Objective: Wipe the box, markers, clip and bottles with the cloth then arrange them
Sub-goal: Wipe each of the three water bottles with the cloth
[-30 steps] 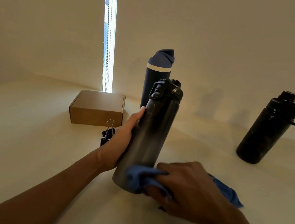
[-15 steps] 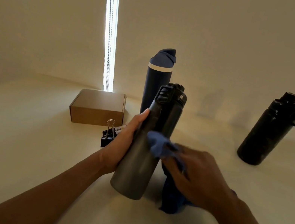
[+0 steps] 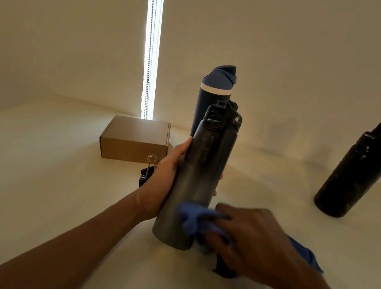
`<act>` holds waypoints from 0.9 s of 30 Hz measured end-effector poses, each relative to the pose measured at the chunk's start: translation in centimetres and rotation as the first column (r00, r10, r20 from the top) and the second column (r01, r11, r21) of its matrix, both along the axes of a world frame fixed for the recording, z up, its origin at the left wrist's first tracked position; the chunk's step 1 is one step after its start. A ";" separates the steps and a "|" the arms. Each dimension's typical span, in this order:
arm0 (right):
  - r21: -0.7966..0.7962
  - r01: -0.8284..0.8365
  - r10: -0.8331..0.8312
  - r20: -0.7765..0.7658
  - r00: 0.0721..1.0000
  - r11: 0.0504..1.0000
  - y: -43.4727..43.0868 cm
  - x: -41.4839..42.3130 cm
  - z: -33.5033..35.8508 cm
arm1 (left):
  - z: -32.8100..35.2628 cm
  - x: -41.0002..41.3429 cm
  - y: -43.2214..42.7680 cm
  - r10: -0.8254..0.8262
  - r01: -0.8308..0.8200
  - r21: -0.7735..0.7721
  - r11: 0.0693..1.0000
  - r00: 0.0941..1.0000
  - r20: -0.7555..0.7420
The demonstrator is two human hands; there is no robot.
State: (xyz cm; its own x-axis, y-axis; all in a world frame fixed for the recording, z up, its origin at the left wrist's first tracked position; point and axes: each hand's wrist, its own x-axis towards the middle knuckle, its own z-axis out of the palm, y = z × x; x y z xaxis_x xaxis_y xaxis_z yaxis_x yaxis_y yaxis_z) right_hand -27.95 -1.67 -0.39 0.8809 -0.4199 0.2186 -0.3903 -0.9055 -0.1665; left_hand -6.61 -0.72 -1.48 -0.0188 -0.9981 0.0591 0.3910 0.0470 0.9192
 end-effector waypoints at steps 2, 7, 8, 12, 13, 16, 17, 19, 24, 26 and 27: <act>-0.118 0.106 -0.077 0.230 0.970 0.987 -1.7 -0.3 0.5 | -0.5 0.0 -0.4 0.029 -0.029 -0.009 1.000 0.997 0.071; -0.057 0.196 -0.149 0.463 0.874 0.979 -3.9 0.1 1.8 | -0.8 -0.1 -0.5 0.061 -0.066 0.029 0.997 0.988 0.143; -0.033 0.156 -0.126 0.445 0.887 0.987 -3.7 0.1 1.4 | -0.7 0.0 -0.5 0.064 -0.068 0.029 0.997 0.990 0.126; -0.017 -0.051 0.052 0.077 0.996 0.999 -1.5 -0.3 -0.9 | -0.9 0.1 -0.5 0.054 -0.056 0.029 0.998 0.997 0.045; 0.027 -0.085 0.086 -0.024 0.996 0.996 -0.9 -0.4 -1.3 | -1.0 0.2 -0.5 0.055 -0.056 0.038 0.998 0.998 0.026; -0.017 -0.160 0.156 -0.143 0.977 0.987 -0.2 -0.4 -2.4 | -1.1 0.4 -0.7 0.060 -0.060 0.021 0.998 0.998 0.027; -0.049 -0.170 0.161 -0.146 0.976 0.984 -0.1 -0.4 -2.5 | -1.2 0.4 -0.8 0.070 -0.070 0.013 0.997 0.997 0.037; -0.059 -0.145 0.138 -0.112 0.984 0.988 -0.2 -0.3 -2.1 | -1.3 0.3 -0.9 0.070 -0.070 -0.003 0.998 0.996 0.048; -0.135 -0.003 0.038 0.258 0.965 0.991 -2.3 -0.5 -1.2 | -1.7 0.6 -1.3 0.116 -0.115 -0.014 0.993 0.985 0.126; -0.072 0.125 -0.083 0.418 0.905 0.990 -3.3 -0.1 -0.9 | -2.2 0.4 -1.6 0.127 -0.120 -0.049 0.992 0.973 0.191; -0.033 0.167 -0.136 0.437 0.889 0.985 -3.8 0.2 -1.0 | -2.3 0.4 -1.6 0.099 -0.090 -0.060 0.994 0.978 0.186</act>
State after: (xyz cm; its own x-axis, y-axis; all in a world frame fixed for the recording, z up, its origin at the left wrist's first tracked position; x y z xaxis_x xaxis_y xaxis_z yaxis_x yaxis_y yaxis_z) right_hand -27.76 -5.47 -1.35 0.6199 -0.5110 0.5955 -0.4268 -0.8564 -0.2906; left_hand -6.25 -2.33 -3.79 0.0597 -0.9917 0.1140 0.2026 0.1238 0.9714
